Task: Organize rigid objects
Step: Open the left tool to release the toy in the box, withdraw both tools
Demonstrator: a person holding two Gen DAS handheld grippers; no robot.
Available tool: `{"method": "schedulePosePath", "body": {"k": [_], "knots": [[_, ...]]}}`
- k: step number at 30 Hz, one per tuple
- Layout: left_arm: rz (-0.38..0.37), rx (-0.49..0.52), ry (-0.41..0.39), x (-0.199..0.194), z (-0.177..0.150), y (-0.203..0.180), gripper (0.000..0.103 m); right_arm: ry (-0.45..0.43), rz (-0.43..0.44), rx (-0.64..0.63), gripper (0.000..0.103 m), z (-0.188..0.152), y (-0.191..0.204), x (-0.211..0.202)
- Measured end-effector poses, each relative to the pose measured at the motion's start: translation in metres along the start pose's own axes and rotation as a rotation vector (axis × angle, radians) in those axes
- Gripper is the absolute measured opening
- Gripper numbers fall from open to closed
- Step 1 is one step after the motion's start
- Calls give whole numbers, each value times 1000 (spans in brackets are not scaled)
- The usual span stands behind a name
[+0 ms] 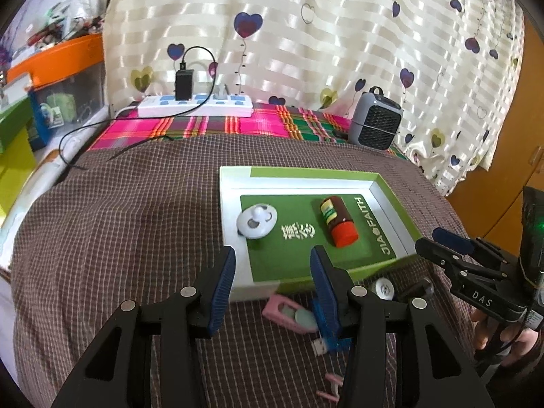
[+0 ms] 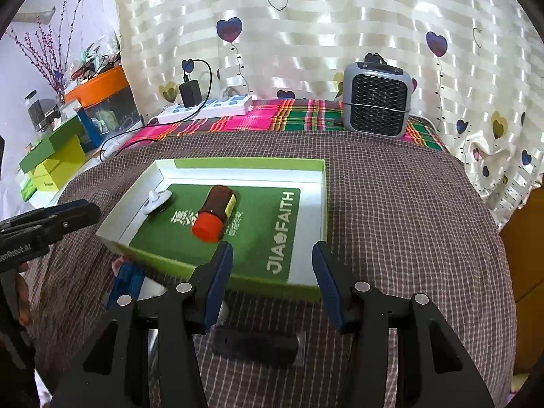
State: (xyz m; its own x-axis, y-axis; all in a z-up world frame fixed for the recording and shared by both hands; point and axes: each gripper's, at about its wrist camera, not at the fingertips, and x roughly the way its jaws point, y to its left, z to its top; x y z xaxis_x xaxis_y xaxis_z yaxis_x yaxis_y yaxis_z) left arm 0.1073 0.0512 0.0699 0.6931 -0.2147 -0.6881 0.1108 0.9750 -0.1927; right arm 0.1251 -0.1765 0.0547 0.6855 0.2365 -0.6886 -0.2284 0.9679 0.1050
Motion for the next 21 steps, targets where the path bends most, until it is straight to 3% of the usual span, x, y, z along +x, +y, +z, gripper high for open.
{"method": "schedulePosePath", "body": {"k": [12, 21], "knots": [[-24, 14, 15, -24, -36, -3, 46, 17, -15, 39, 50, -35, -13, -14], [-80, 64, 70, -29, -67, -30, 50, 16, -16, 65, 50, -48, -16, -20]]}}
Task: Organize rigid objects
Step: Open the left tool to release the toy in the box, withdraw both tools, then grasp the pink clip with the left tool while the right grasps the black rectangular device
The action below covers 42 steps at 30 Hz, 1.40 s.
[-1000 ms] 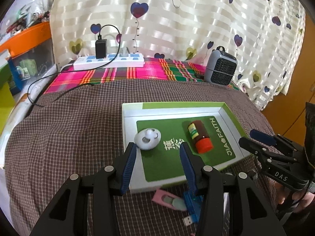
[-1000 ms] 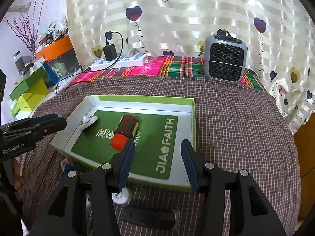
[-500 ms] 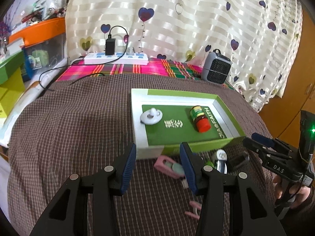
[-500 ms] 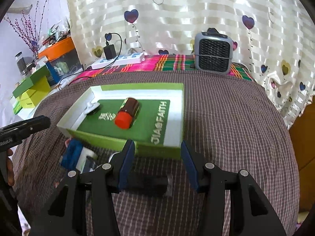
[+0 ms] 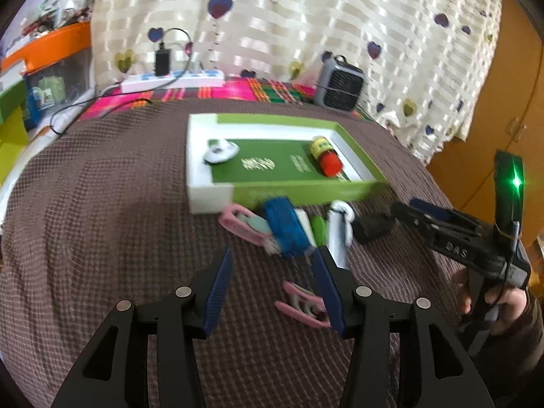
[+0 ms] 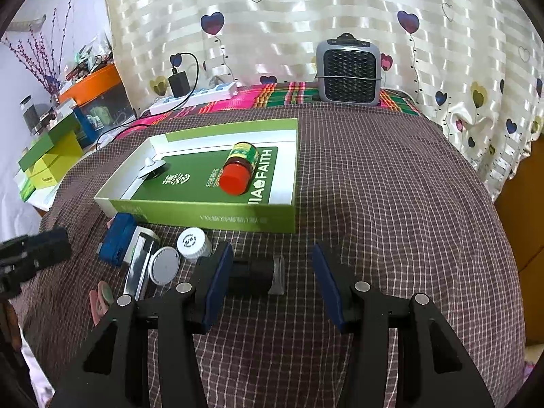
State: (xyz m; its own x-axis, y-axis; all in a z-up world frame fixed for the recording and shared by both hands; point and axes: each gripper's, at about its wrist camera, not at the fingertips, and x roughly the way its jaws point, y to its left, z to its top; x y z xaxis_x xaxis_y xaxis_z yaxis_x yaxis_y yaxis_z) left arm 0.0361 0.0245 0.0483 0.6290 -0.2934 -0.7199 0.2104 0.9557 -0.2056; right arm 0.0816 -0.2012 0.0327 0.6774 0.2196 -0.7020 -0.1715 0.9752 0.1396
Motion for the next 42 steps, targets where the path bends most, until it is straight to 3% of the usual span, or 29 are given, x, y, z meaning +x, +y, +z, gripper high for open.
{"method": "schedulePosePath", "body": {"k": [7, 20, 24, 36, 42], "knots": [[1, 36, 31, 2, -13, -21, 50, 0, 4, 16, 50, -11, -2, -4], [69, 66, 105, 21, -31, -42, 51, -7, 18, 44, 51, -21, -9, -10], [120, 68, 104, 22, -33, -40, 51, -12, 22, 41, 51, -21, -8, -11], [172, 53, 108, 15, -39, -16, 51, -2, 30, 35, 51, -21, -6, -8], [151, 24, 111, 17, -39, -5, 51, 7, 28, 24, 51, -22, -3, -5]]}}
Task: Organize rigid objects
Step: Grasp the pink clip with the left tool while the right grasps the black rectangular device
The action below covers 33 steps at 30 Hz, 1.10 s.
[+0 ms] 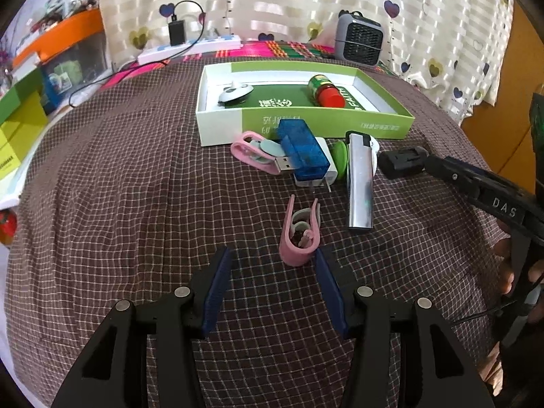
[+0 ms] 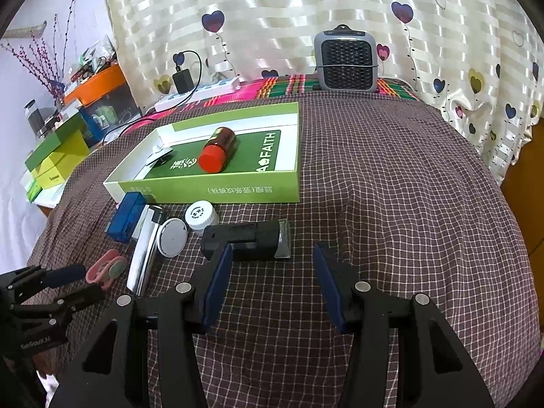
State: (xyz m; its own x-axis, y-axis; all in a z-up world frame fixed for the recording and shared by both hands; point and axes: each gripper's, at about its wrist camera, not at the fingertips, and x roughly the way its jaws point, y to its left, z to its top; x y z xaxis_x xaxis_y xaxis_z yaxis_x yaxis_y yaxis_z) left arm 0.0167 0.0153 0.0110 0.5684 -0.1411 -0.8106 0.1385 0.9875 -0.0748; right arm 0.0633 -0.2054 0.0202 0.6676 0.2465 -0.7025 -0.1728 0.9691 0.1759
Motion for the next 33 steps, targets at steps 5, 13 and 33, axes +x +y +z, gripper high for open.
{"method": "schedulePosePath", "body": {"k": [5, 13, 33], "knots": [[-44, -3, -14, 4, 6, 1, 51, 7, -9, -12, 51, 1, 3, 3], [-59, -16, -23, 13, 12, 9, 51, -11, 4, -24, 51, 13, 7, 9], [-64, -11, -32, 16, 17, 16, 51, 69, 112, -94, 51, -13, 28, 3]]}}
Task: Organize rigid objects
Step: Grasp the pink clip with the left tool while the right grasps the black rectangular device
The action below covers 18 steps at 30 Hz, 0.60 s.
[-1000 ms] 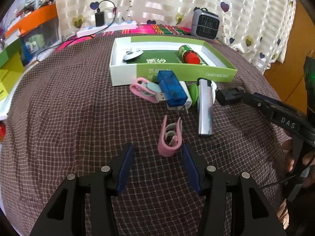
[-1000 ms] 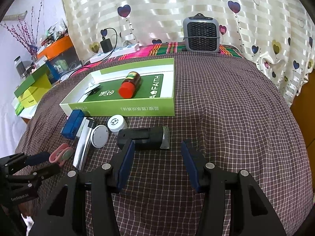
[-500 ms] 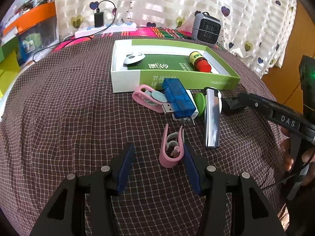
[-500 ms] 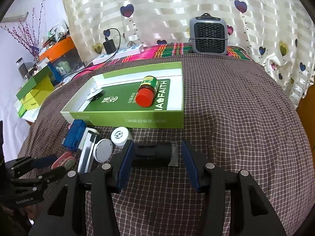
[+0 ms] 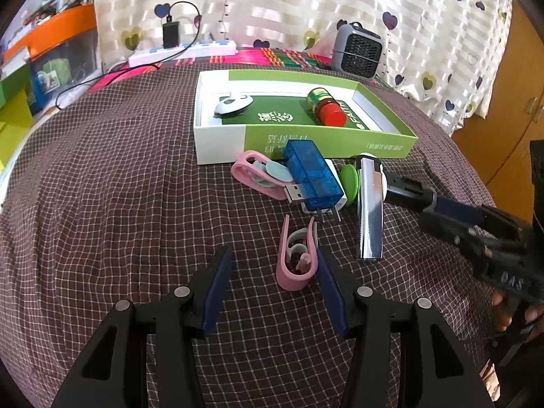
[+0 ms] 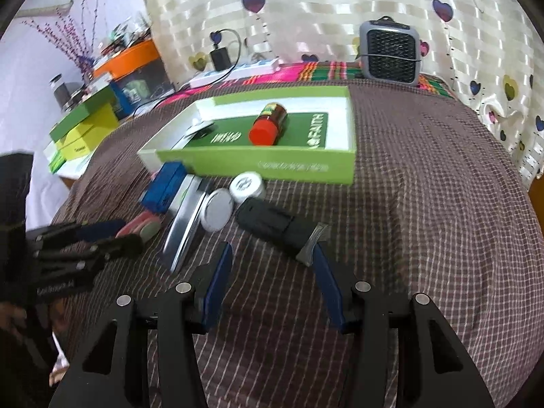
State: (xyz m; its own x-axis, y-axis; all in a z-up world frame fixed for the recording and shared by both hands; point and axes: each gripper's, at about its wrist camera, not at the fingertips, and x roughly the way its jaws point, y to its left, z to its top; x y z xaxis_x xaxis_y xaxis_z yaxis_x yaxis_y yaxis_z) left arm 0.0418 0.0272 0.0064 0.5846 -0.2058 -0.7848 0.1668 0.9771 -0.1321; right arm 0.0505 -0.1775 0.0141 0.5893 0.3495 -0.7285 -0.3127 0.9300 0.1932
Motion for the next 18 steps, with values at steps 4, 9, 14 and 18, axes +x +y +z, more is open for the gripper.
{"method": "schedulePosePath", "body": {"k": [4, 9, 14, 18], "knots": [[0, -3, -1, 0, 0, 1, 51, 8, 13, -59, 51, -2, 9, -4], [9, 1, 0, 1, 0, 1, 51, -47, -53, -140, 51, 6, 12, -12], [12, 4, 2, 4, 2, 1, 51, -35, -63, -143, 51, 16, 8, 1], [13, 12, 2, 5, 3, 1, 51, 5, -55, -155, 51, 19, 6, 14]]}}
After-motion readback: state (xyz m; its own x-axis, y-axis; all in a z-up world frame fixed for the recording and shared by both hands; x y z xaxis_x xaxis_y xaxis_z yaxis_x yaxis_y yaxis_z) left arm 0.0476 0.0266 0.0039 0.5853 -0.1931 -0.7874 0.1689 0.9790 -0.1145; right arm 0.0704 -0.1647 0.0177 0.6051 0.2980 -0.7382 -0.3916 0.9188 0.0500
